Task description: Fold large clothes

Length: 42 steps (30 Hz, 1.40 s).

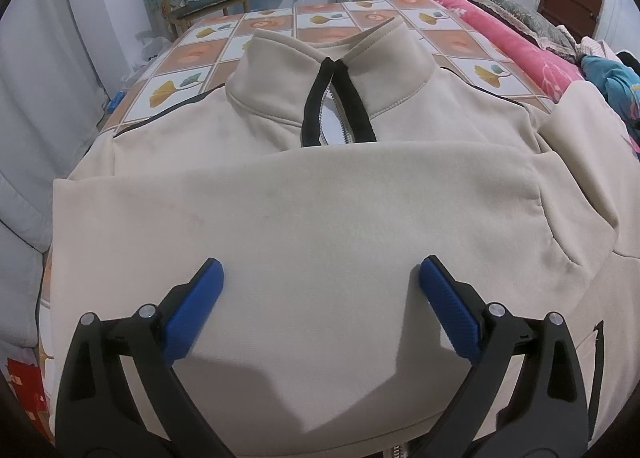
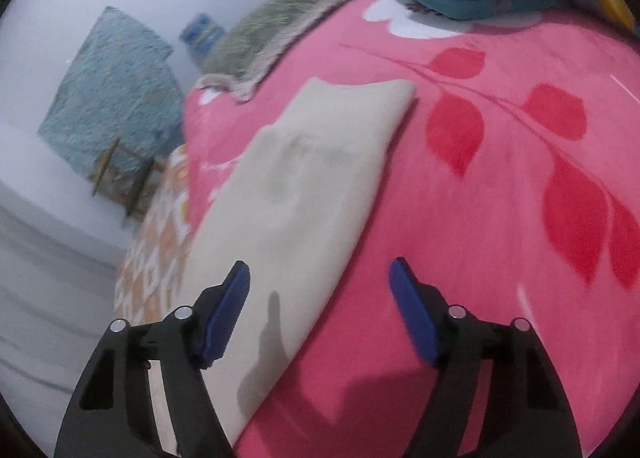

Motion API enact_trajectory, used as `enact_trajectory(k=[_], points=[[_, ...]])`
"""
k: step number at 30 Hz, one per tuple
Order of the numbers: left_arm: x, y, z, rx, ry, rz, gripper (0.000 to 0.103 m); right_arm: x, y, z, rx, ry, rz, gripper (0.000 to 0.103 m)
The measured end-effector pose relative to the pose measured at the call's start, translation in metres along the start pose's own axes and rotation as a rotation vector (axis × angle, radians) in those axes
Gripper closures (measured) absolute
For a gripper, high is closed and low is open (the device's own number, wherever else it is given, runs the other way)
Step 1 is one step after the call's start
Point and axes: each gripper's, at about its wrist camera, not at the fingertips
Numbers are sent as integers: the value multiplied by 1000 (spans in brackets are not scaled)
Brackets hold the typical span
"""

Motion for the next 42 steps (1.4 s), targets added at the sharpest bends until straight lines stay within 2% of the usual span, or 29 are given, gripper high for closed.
enact_trajectory(k=[6,9,12,18,20,24,28,32,42], points=[[0,1,0,-1,0,0,7,25,-17,-15,0,-47,-78,41],[0,1,0,-1,0,0,7,36,-24,-19,-5,-69,-115,47],[0,1,0,0,-2,1,7,47,-31,-22,-10,-92,-164,53],[-2,1,0,-2,-8,0,7,57,-32,-23,-48,-117,-179,68],[-2,1,0,-2,-9,-1,7,57,-33,-22,-57,-124,-179,78],[-2,1,0,-2,-10,0,7,55,-32,-16,-61,-138,-165,90],[-2,1,0,-2,-10,0,7,54,-15,-2,-62,-163,-98,93],[-2,1,0,-2,-11,1,7,48,11,18,-24,-182,-18,94],[-1,0,1,-2,-21,2,7,13,103,69,154,-201,212,95]])
Point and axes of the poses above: each gripper's, at about its wrist camera, not at the fingertips, and z roughly against the way its jaws point, y to its left, x to its top, and after that the axes turned 6 degrees about x, right-handed
